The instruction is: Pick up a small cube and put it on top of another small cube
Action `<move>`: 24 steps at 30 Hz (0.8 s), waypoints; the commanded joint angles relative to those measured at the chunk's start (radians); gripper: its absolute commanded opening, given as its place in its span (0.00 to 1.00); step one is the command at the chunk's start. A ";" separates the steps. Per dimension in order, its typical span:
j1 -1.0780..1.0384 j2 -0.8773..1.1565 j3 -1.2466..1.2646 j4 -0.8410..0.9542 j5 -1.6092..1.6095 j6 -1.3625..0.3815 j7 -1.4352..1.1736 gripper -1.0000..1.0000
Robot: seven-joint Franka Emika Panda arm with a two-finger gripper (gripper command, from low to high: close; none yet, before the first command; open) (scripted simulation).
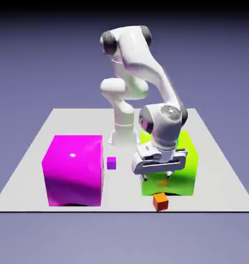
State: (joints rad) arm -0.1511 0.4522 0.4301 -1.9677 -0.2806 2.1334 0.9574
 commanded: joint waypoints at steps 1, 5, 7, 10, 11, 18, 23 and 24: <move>-0.006 0.036 0.015 0.030 -0.010 -0.032 0.008 0.50; -0.029 0.181 0.076 0.149 -0.050 -0.160 0.038 0.50; -0.040 0.254 0.107 0.209 -0.070 -0.224 0.054 0.50; -0.041 0.296 0.102 0.203 -0.091 -0.197 0.067 0.50; -0.038 0.320 0.089 0.181 -0.106 -0.154 0.076 0.50; -0.043 0.276 0.113 0.221 -0.077 -0.234 0.059 0.00; 0.006 0.127 0.010 0.211 0.053 -0.337 -0.046 0.00; 0.025 0.091 -0.009 0.204 0.078 -0.360 -0.071 0.00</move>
State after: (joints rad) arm -0.1262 0.5435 0.4213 -1.7635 -0.1999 1.7735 0.8859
